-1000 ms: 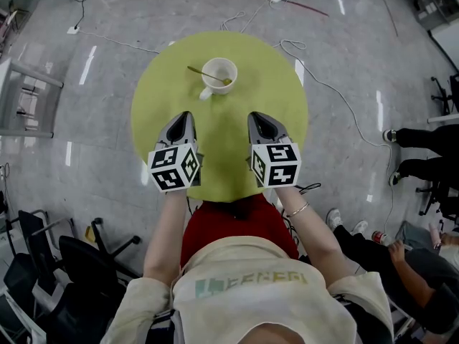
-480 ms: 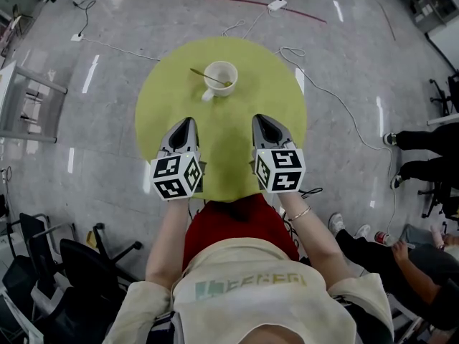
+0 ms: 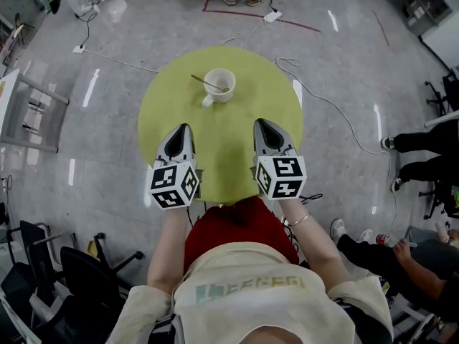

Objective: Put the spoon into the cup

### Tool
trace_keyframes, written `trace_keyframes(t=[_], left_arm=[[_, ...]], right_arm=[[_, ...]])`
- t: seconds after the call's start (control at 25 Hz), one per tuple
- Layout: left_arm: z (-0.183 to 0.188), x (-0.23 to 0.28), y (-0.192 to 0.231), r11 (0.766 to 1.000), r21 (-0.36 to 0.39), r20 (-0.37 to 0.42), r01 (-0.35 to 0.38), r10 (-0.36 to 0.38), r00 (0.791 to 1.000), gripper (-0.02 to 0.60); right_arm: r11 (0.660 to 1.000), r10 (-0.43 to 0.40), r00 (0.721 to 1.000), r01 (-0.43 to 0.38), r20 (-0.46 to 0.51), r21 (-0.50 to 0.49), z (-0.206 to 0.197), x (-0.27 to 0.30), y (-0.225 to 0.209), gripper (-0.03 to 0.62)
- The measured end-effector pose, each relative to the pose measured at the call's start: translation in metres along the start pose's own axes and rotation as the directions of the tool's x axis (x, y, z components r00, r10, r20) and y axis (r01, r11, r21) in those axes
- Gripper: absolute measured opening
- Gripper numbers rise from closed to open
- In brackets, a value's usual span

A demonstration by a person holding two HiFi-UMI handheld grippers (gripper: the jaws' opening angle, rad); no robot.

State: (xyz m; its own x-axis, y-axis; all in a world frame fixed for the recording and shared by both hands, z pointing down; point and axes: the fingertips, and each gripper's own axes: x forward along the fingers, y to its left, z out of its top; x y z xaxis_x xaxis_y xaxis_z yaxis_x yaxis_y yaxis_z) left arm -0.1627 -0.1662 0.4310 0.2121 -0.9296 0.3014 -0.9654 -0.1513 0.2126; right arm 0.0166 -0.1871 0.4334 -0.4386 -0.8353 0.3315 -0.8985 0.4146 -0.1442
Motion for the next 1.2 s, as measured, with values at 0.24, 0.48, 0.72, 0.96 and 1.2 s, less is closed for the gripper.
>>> trace_keyframes(t=[0.24,0.48,0.72,0.96,1.2], left_arm=[[0.009,-0.019,-0.002,1.0,0.023,0.037,-0.005,0.004,0.999,0.023],[0.016,-0.036,-0.003,1.0,0.021,0.067,-0.001,-0.001,0.998,0.023],[0.022,-0.053,-0.002,1.0,0.016,0.09,-0.002,0.0,0.996,0.023],[0.022,-0.071,0.001,1.0,0.019,0.106,0.002,-0.004,0.994,0.023],[0.027,-0.079,0.007,1.0,0.029,0.105,0.005,-0.008,0.994,0.023]], right_arm=[[1.0,-0.013,0.999,0.013,0.051,-0.002,0.011,-0.02,0.003,0.037],[1.0,-0.018,0.997,0.02,0.082,-0.016,0.018,-0.035,0.011,0.035],[1.0,-0.014,0.995,0.017,0.1,-0.026,0.022,-0.05,0.019,0.035],[1.0,-0.012,0.992,0.016,0.128,-0.026,0.021,-0.063,0.028,0.035],[0.999,-0.014,0.99,0.018,0.138,-0.027,0.022,-0.066,0.034,0.035]])
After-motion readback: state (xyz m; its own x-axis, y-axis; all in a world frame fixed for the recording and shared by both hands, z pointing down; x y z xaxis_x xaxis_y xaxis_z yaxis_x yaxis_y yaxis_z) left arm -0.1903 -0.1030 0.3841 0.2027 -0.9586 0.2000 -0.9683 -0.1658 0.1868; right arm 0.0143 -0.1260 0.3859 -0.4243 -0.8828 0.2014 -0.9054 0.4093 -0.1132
